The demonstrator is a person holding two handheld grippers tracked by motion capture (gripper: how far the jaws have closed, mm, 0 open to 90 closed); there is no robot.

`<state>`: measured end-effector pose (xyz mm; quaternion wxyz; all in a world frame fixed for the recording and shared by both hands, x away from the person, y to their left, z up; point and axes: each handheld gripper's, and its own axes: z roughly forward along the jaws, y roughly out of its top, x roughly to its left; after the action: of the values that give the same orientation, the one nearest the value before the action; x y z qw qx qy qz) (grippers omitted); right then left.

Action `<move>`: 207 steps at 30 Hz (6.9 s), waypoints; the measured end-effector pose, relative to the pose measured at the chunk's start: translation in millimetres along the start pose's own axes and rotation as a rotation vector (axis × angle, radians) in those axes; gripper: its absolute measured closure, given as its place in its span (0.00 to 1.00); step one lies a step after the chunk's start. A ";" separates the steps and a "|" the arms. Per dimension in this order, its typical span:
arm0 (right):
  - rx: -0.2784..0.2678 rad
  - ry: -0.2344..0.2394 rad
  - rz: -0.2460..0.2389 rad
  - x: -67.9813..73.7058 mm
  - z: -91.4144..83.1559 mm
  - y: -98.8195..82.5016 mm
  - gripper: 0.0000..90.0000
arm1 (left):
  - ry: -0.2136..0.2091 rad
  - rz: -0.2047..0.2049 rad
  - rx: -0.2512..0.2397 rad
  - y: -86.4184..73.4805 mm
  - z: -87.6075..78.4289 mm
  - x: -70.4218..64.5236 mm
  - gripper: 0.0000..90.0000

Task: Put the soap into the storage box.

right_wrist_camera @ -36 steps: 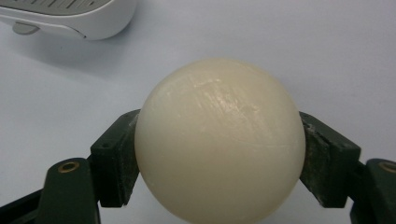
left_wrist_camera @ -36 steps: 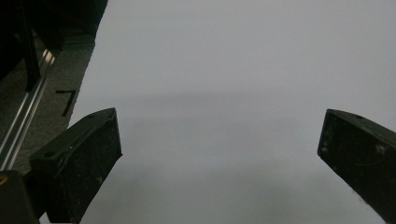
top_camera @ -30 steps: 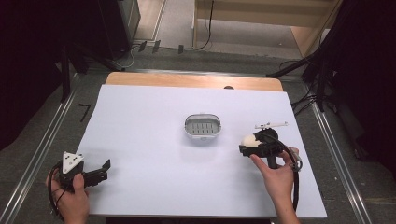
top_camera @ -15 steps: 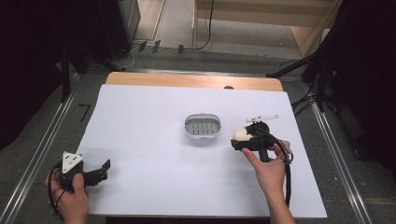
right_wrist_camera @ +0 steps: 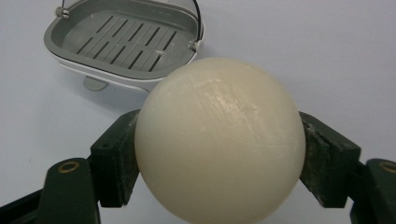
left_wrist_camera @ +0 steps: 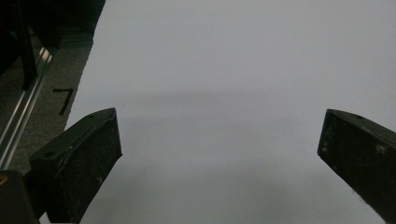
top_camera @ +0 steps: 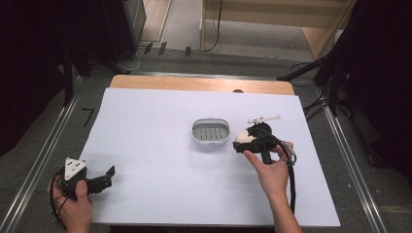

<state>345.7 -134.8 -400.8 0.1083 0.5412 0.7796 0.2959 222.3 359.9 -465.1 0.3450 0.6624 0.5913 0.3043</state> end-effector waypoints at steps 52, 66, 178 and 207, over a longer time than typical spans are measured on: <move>0.002 0.044 -0.042 46.9 40.9 47.5 0.28 | -0.010 -0.003 0.004 0.3 0.5 1.3 0.00; 0.000 0.055 -0.036 51.7 54.9 54.2 0.28 | -0.012 -0.005 0.006 0.4 0.5 1.7 0.00; -0.107 0.040 0.087 -11.2 30.0 1.5 0.15 | -0.009 -0.006 0.010 0.5 1.1 1.1 0.00; -0.120 0.008 0.110 -44.9 24.6 -45.0 0.15 | -0.008 -0.004 0.012 0.6 1.3 0.8 0.00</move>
<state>340.2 -177.8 -453.4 0.1210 0.5743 0.7302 0.3498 223.8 360.5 -465.4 0.3441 0.6644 0.5931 0.2974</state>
